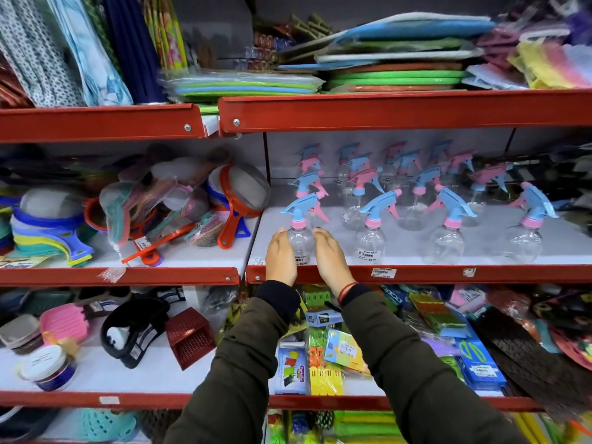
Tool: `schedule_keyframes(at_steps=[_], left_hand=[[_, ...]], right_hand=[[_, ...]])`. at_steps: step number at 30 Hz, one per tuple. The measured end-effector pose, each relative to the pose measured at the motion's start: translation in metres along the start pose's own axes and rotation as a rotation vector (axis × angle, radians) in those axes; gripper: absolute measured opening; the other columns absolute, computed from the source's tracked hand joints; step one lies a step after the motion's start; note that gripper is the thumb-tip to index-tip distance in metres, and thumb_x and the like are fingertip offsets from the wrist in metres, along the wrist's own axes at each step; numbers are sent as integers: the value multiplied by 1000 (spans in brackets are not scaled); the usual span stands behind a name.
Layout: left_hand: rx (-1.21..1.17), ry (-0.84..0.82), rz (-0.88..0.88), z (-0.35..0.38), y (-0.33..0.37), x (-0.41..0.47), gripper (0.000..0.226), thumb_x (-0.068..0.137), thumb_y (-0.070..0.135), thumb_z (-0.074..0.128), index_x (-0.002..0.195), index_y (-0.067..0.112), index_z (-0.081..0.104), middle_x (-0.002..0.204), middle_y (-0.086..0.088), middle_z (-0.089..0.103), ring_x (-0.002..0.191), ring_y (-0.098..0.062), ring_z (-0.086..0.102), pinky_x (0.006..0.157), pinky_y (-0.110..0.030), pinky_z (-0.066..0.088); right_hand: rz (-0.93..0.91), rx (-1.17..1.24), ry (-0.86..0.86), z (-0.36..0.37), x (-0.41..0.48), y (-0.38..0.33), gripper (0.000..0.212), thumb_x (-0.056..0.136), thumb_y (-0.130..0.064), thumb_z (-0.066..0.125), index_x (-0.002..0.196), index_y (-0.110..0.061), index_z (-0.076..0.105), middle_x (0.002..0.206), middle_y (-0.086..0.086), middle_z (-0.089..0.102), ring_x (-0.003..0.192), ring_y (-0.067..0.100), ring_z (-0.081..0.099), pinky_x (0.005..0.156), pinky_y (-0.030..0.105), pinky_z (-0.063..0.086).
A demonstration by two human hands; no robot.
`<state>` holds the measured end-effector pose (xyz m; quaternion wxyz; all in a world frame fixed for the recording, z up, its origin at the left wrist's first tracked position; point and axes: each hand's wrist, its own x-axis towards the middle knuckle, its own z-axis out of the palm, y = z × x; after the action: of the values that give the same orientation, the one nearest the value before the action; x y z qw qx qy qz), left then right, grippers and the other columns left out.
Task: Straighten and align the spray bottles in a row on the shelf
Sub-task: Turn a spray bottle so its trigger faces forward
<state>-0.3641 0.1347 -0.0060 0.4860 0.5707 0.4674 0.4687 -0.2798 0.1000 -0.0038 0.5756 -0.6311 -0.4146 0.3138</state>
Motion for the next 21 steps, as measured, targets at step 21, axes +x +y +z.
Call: schedule_keyframes(at_steps=[21], left_hand=[[-148, 267, 249, 28, -5, -47, 44, 101, 33, 30, 134, 14, 53, 136, 0, 53, 125, -8, 46, 108, -16, 31]], right_hand=[[-187, 33, 199, -49, -58, 16, 43, 102, -29, 38, 143, -17, 47, 147, 1, 43, 121, 1, 41, 88, -3, 29]])
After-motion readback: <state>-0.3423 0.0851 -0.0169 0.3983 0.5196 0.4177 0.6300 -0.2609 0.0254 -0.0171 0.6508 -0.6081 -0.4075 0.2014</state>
